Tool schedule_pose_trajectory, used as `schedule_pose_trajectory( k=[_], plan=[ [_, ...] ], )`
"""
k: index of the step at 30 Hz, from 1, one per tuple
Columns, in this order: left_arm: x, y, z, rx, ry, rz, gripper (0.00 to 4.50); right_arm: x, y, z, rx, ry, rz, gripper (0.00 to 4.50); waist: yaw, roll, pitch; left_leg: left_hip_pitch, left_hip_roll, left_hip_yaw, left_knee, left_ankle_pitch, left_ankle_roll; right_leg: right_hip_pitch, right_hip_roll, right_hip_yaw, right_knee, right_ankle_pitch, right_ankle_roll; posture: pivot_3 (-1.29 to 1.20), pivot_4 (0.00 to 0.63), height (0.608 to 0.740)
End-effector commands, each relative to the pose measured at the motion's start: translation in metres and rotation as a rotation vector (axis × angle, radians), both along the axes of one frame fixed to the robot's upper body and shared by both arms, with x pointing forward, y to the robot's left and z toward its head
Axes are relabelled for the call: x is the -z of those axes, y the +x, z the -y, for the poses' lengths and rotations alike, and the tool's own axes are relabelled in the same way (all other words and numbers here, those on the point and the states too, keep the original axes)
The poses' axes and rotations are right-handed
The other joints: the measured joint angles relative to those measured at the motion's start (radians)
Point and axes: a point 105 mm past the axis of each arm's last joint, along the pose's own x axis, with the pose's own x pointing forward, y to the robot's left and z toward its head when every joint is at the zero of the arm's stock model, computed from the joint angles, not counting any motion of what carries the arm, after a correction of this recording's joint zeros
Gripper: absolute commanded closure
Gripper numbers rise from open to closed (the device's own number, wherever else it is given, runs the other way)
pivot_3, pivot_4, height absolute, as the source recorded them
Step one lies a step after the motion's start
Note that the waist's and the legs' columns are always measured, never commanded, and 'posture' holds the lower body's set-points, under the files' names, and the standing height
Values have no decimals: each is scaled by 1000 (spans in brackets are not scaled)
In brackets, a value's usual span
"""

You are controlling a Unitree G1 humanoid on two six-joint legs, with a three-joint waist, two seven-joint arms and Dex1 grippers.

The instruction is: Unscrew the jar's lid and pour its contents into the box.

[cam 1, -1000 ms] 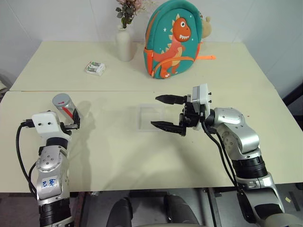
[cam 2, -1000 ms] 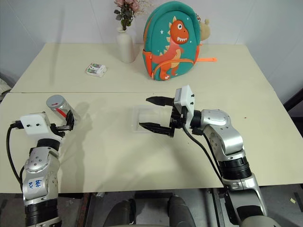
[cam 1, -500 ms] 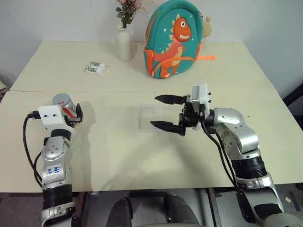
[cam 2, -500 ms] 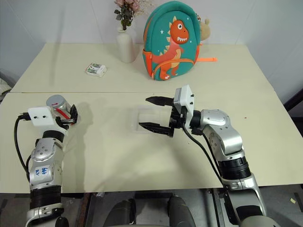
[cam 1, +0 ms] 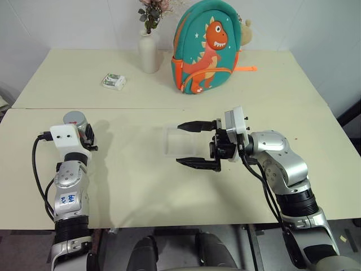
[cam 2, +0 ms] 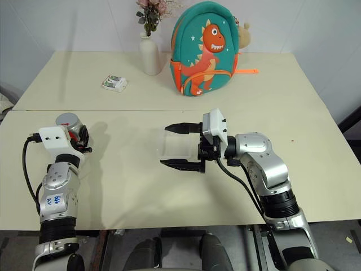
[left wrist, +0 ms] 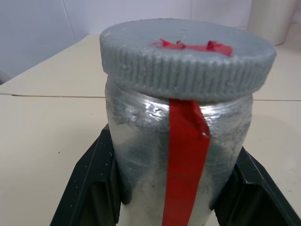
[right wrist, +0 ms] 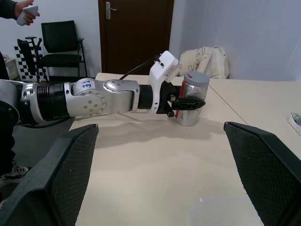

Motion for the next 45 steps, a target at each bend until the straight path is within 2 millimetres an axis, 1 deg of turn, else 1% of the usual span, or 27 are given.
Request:
schedule_pose_trajectory(
  k=[1, 3, 4, 6, 7, 10, 12, 14, 18, 20, 23, 25, 28, 30, 36, 45],
  plan=[
    [-16, -5, 5, 47, -7, 70, 2535, -7, -1, 2, 12, 31, 29, 0, 0, 0, 0, 0, 0, 0, 0, 0, 0, 0, 0, 0, 0, 0, 0, 0, 150, 740],
    [-21, -7, 8, 80, -1, 87, 2535, -8, 0, 3, 21, 36, 29, 0, 0, 0, 0, 0, 0, 0, 0, 0, 0, 0, 0, 0, 0, 0, 0, 0, 150, 740],
    [-29, -11, 15, 152, 23, 101, 2535, -10, 2, 4, 34, 46, 24, 0, 0, 0, 0, 0, 0, 0, 0, 0, 0, 0, 0, 0, 0, 0, 0, 0, 150, 740],
    [-41, -23, 32, 329, 99, 97, 2535, -14, 4, 6, 61, 63, 13, 0, -4, -1, 0, 0, 0, 0, 0, 0, 0, 0, 0, 0, 0, 0, 0, 0, 150, 740],
    [-46, -34, 48, 488, 167, 61, 2535, -17, 4, 7, 73, 71, 8, 0, -6, -1, 1, 0, 1, 0, -1, 0, -1, -1, 0, 0, 0, 0, 0, 0, 150, 740],
    [-54, -55, 83, 813, 257, -22, 2535, -24, 1, 1, 78, 83, -11, 0, -6, -1, 1, 0, 2, 1, -3, -1, -2, -2, 0, 0, 0, -2, -4, 0, 150, 740],
    [-59, -59, 102, 960, 261, -47, 2535, -29, -4, -8, 64, 84, -34, 0, 0, 0, 1, 0, 2, 1, -4, -1, -2, -2, 0, -1, 0, -3, -6, 0, 150, 740],
    [-62, -57, 115, 1037, 279, -66, 2535, -36, -7, -17, 47, 94, -56, 0, -1, 0, 1, 0, 1, 1, -4, -1, -2, -2, -2, -1, 0, -6, -12, 0, 150, 740],
    [-65, -50, 135, 1146, 255, -78, 2535, -40, -10, -37, 24, 61, -109, 0, -6, 0, 1, -1, 0, 1, -4, 0, -1, -2, -3, 0, -1, -6, -12, 0, 150, 740],
    [-61, -47, 142, 1188, 256, -97, 2535, -43, -9, -45, 14, 56, -129, 0, -8, 0, 1, -1, 0, 1, -4, -1, -1, -2, -2, 0, -1, -4, -7, 0, 150, 740],
    [-56, -42, 152, 1241, 245, -111, 2535, -43, -5, -56, 7, 39, -139, 0, -5, 0, 1, -1, 1, 2, -6, -1, -1, -6, 0, 0, 1, -4, -6, 0, 150, 740],
    [-57, -41, 158, 1268, 238, -104, 2535, -42, -2, -61, 13, 22, -145, 0, -3, 0, 1, -5, 2, 1, -5, -1, -1, -11, 1, 0, 2, -4, -5, 0, 150, 740],
    [-59, -42, 167, 1309, 219, -91, 2535, -42, 4, -69, 32, 20, -151, 0, -3, 0, 1, -17, 3, 0, 1, -1, -1, -20, 2, 0, 6, -3, -3, 0, 150, 740],
    [-58, -44, 172, 1340, 212, -92, 2535, -39, 8, -73, 43, 6, -146, 0, -6, 0, 1, -17, 3, 1, 2, -1, -1, -20, 2, 1, 6, -3, -3, 0, 150, 740],
    [-58, -48, 178, 1379, 209, -77, 2535, -36, 13, -74, 51, -2, -147, 0, -3, 0, 1, -16, 3, 1, 3, 0, -1, -20, 3, 1, 8, -3, -2, 0, 150, 740],
    [-58, -49, 176, 1386, 210, -68, 2535, -33, 23, -67, 82, -9, -150, 0, -4, 0, 1, -16, 3, 0, 4, 1, 0, -21, 4, 2, 11, -3, -2, 0, 150, 740]
  ],
)
